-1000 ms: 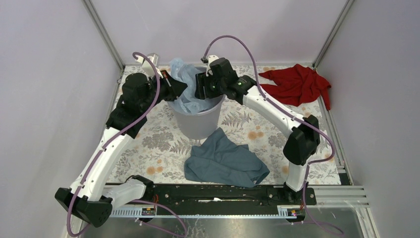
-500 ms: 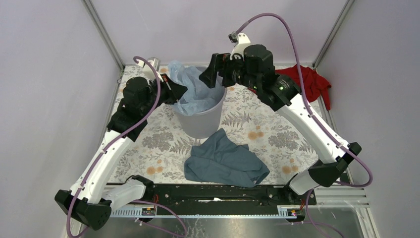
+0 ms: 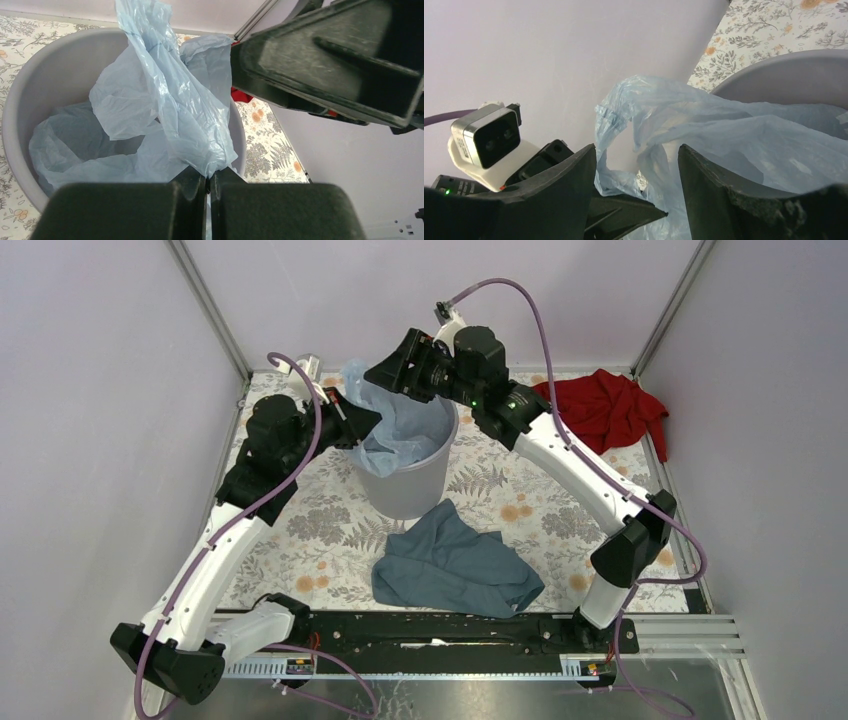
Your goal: Put the trash bags into the trash bin
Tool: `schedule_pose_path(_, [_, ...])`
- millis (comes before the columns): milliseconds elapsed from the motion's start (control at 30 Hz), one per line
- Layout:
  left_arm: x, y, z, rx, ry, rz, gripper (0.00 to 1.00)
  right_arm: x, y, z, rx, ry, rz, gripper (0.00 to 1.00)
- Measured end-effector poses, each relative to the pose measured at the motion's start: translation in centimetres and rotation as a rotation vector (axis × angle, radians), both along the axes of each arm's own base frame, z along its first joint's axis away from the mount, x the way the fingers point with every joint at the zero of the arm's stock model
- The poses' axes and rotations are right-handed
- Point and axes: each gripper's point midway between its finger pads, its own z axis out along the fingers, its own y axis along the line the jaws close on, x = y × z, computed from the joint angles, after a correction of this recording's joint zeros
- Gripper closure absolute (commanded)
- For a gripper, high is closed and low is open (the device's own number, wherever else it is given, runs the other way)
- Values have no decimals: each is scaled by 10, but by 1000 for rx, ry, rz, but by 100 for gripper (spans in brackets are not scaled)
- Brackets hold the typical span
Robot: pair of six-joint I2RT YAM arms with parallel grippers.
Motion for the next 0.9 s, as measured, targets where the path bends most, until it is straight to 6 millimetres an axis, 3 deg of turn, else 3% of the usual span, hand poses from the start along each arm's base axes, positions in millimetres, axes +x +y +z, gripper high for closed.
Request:
schedule_pose_path(100, [0, -1, 1, -6, -1, -5, 99, 5, 4, -1, 22, 14, -9, 45])
schedule_pose_path(167, [-1, -1, 1, -9, 0, -8, 90, 7, 6, -1, 37, 18, -15, 71])
schedule_pose_path(200, [-1, -2, 2, -9, -1, -8, 76, 8, 7, 0, 48, 17, -16, 83])
schedule_pose_path(267, [-1, -2, 2, -13, -1, -7, 39, 9, 9, 3, 67, 13, -14, 97])
schedule_pose_path(300, [0, -1, 2, -4, -5, -6, 27, 9, 10, 4, 75, 9, -11, 100])
schedule_pose_path(367, [0, 2, -2, 5, 14, 13, 15, 9, 11, 3, 84, -7, -4, 100])
schedule_pose_path(467, [-2, 11, -8, 48, 48, 48, 7, 4, 9, -11, 62, -15, 15, 100])
schedule_pose_path(600, [-13, 28, -4, 84, 74, 106, 5, -10, 3, -20, 27, -37, 60, 100])
schedule_pose_path(767, [-28, 50, 27, 93, 22, 180, 1, -37, -16, 3, 40, -109, 119, 100])
schedule_pose_path(900, [-24, 54, 49, 80, -21, 212, 1, -58, -37, 33, 73, -188, 129, 100])
